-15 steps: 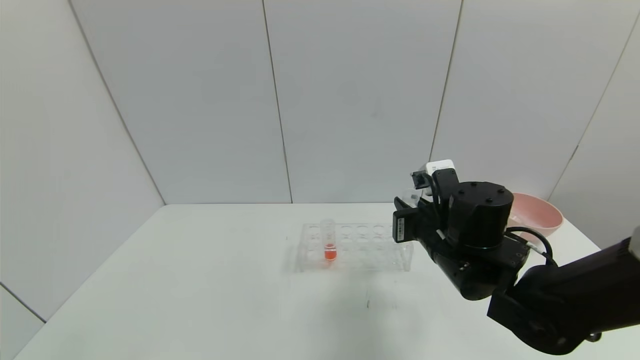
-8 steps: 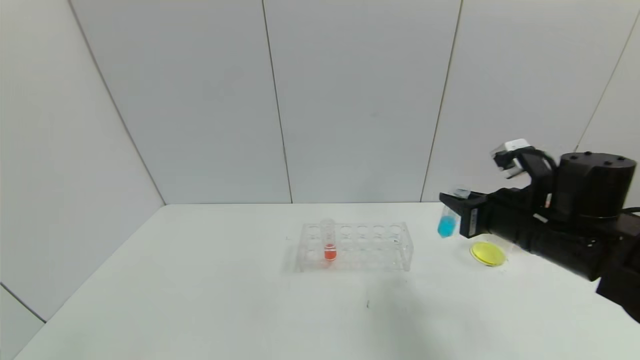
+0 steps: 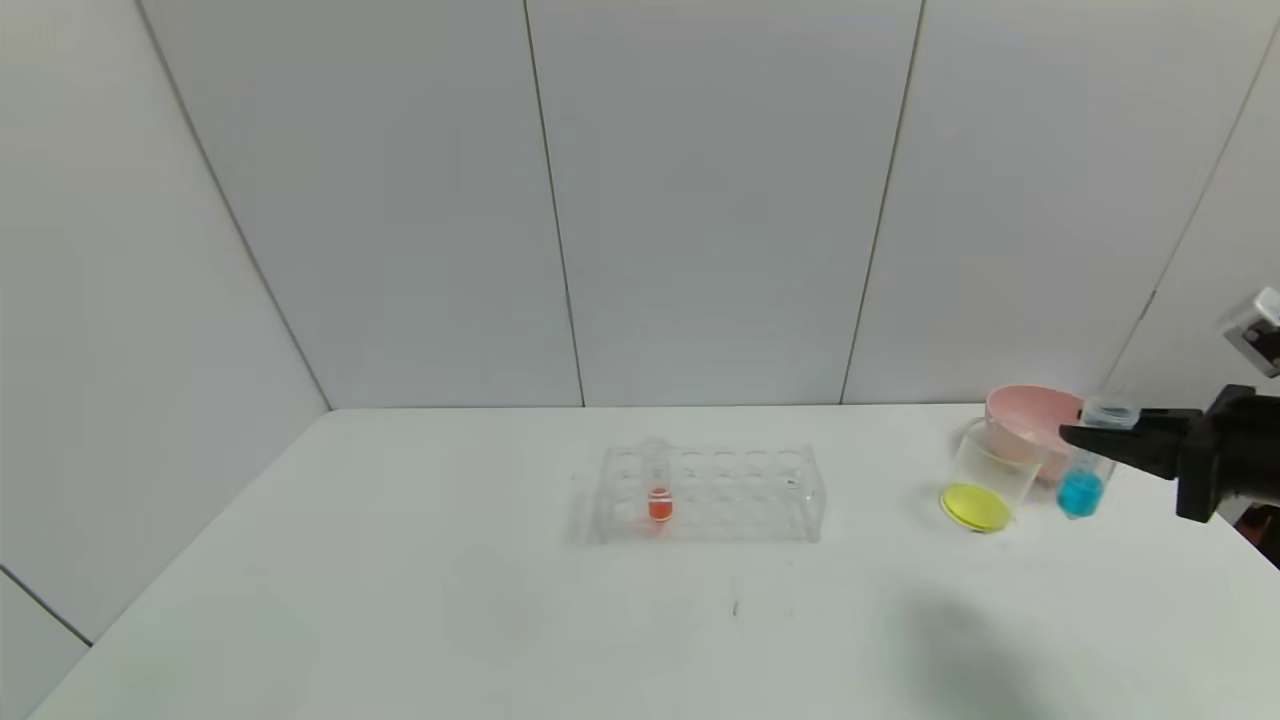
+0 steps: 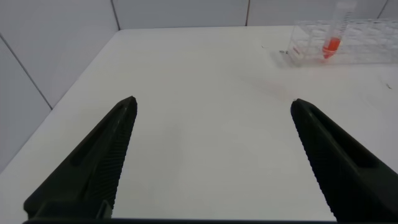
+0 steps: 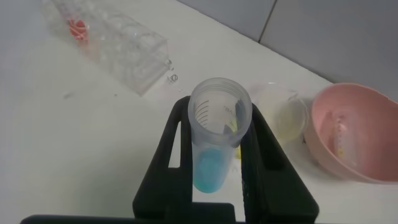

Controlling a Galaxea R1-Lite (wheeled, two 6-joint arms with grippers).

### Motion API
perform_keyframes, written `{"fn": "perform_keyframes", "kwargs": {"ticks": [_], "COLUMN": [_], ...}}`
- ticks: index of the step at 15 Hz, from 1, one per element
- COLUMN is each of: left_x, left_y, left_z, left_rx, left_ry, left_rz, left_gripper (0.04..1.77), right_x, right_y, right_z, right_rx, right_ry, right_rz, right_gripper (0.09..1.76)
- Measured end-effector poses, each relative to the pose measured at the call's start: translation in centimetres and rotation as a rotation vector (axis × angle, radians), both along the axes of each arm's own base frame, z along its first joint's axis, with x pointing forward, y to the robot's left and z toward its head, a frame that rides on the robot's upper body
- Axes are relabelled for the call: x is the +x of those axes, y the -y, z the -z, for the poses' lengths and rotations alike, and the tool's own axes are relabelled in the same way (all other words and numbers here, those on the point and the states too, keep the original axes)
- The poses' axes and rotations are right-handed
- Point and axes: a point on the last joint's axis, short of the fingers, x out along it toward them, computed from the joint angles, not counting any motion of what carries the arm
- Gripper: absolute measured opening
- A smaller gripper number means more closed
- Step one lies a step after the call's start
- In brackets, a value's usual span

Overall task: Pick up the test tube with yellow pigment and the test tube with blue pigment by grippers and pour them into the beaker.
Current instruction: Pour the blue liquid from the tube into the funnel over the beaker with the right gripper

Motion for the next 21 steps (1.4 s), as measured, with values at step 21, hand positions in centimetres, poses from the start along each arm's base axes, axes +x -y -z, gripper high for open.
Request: {"fn": "perform_keyframes", "kwargs": {"ticks": [21], "left_x": [0.0], "left_y": [0.0], "left_z": [0.0], "left_rx": [0.000], "left_ry": [0.000], "left_rz": [0.000], "left_gripper": [1.76], "right_x": [11.4], "right_y": [4.2], "right_z": [-3.7], "right_rx": [-0.393], "right_ry": [-0.280], "right_rz": [0.034], "right_gripper": [0.50]}}
